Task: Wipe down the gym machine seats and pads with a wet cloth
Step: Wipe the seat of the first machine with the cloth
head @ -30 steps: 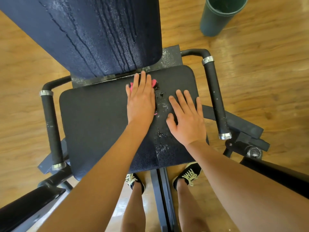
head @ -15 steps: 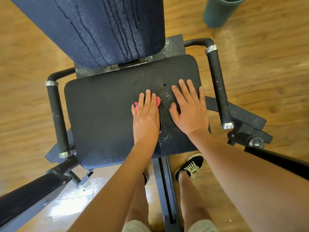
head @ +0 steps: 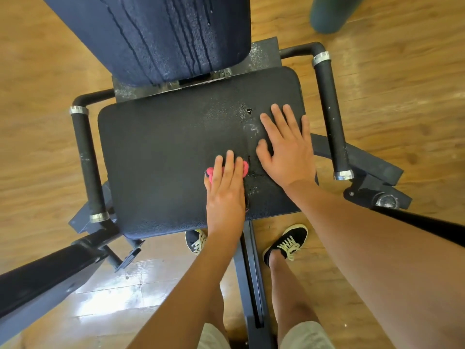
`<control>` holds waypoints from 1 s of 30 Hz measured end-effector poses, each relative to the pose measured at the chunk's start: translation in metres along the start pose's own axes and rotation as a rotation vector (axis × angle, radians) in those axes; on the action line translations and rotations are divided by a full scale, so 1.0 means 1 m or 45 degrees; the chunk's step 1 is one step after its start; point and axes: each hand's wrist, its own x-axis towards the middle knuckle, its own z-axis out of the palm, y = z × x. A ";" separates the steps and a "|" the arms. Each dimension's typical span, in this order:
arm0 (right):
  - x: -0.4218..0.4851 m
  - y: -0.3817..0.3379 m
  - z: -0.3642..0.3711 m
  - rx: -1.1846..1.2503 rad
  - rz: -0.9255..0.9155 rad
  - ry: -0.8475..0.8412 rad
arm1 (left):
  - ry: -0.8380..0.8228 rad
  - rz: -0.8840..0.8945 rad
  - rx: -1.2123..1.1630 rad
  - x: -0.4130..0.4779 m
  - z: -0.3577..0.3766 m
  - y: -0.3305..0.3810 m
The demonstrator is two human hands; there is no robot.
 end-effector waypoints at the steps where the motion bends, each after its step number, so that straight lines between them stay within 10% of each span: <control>1: 0.000 0.000 0.000 -0.006 0.005 -0.002 | -0.018 -0.006 -0.009 -0.008 0.002 0.002; 30: -0.001 0.003 0.003 0.014 -0.017 -0.009 | -0.143 -0.083 -0.251 0.003 -0.032 -0.014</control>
